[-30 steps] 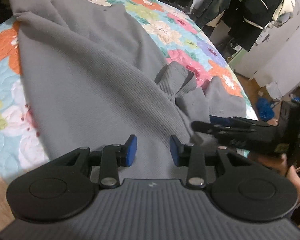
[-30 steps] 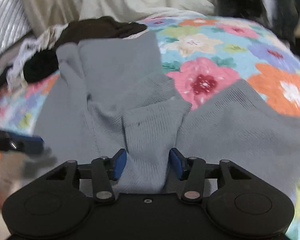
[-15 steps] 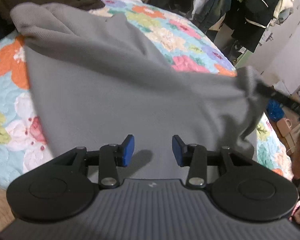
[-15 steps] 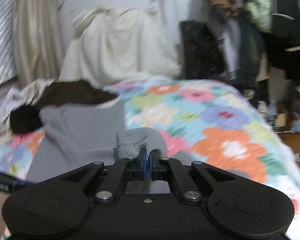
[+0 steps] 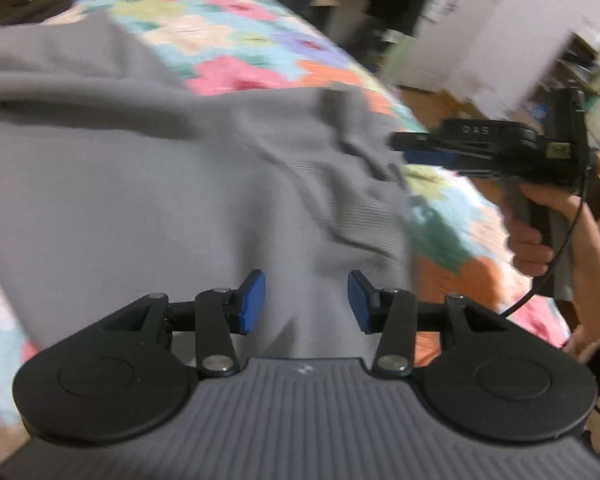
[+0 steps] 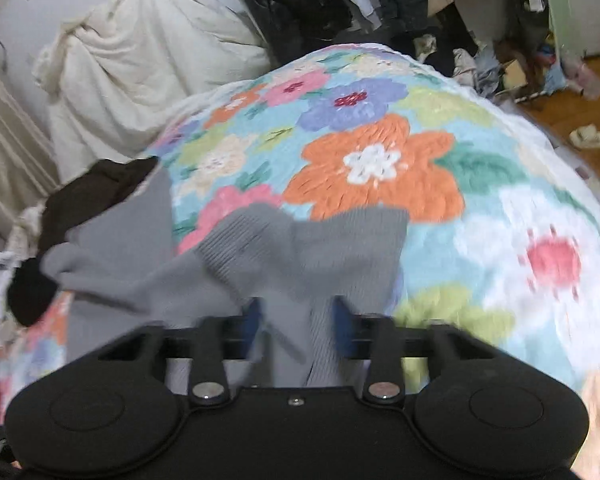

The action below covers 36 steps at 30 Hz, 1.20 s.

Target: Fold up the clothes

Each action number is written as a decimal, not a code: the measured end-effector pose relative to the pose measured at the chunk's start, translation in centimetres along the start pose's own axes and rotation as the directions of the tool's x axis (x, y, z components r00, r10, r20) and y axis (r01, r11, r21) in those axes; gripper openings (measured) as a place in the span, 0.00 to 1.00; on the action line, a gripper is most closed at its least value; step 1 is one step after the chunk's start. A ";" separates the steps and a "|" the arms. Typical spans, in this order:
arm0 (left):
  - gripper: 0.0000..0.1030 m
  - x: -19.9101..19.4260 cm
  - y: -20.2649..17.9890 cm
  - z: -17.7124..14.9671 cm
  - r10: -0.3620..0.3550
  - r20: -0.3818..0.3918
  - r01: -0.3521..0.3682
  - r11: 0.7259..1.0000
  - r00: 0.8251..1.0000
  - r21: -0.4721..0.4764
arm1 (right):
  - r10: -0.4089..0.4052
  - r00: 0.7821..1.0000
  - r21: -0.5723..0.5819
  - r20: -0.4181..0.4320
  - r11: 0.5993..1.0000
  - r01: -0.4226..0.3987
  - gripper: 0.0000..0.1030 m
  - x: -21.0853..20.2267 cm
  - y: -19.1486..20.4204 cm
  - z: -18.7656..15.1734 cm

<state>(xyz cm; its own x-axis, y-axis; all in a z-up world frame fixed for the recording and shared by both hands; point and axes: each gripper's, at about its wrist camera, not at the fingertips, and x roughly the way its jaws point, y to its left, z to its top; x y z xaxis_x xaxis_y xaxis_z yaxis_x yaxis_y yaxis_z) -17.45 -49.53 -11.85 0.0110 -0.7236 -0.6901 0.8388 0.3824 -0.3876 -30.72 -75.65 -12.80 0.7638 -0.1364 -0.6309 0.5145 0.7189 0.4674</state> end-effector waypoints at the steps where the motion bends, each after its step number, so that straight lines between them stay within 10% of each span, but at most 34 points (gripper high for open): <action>1: 0.43 0.2 -0.6 -0.1 -0.019 -0.007 0.019 1.000 1.000 0.021 | 0.029 1.000 -0.006 -0.008 1.000 -0.029 0.52 -0.6 -0.1 -0.7; 7: 0.40 2.4 -2.8 -1.0 -0.087 -0.082 0.093 0.993 0.993 0.067 | 0.155 0.975 0.005 -0.157 0.988 -0.156 0.53 -0.8 -0.5 -4.3; 13: 0.43 3.7 -3.7 -2.6 -0.083 -0.158 0.098 0.991 0.984 0.091 | 0.402 0.898 0.239 -0.178 0.903 -0.356 0.53 0.5 -1.3 -6.5; 16: 0.43 4.1 -3.4 -3.0 -0.043 -0.172 0.058 0.995 0.984 0.084 | 0.352 0.924 0.247 -0.147 0.918 -0.310 0.46 2.2 -1.6 -6.3; 18: 0.41 3.8 -3.2 -3.0 -0.034 -0.163 0.047 0.996 0.986 0.076 | 0.343 0.933 0.209 -0.105 0.925 -0.317 0.05 2.6 -1.2 -5.9; 27: 0.47 2.3 -3.9 -3.6 -0.089 -0.168 0.113 0.984 0.982 0.139 | 0.406 0.909 0.076 0.091 0.908 -0.413 0.04 -1.5 1.2 -3.8; 31: 0.09 2.0 -3.5 -3.4 -0.094 -0.150 0.113 0.985 0.984 0.128 | 0.352 0.932 0.054 0.084 0.932 -0.357 0.04 -1.6 1.0 -3.4; 36: 0.08 0.6 -3.4 -2.5 -0.246 -0.145 0.261 0.960 0.958 0.097 | 0.315 0.946 -0.001 0.074 0.949 -0.316 0.04 -3.2 0.7 -3.8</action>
<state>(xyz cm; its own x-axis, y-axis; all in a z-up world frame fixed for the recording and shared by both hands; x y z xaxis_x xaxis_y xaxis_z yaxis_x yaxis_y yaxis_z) -21.67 -49.80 -12.48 -0.2750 -0.7043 -0.6545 0.8613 0.1220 -0.4932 -34.27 -72.10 -12.81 0.9137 0.0471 -0.4036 0.2464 0.7256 0.6425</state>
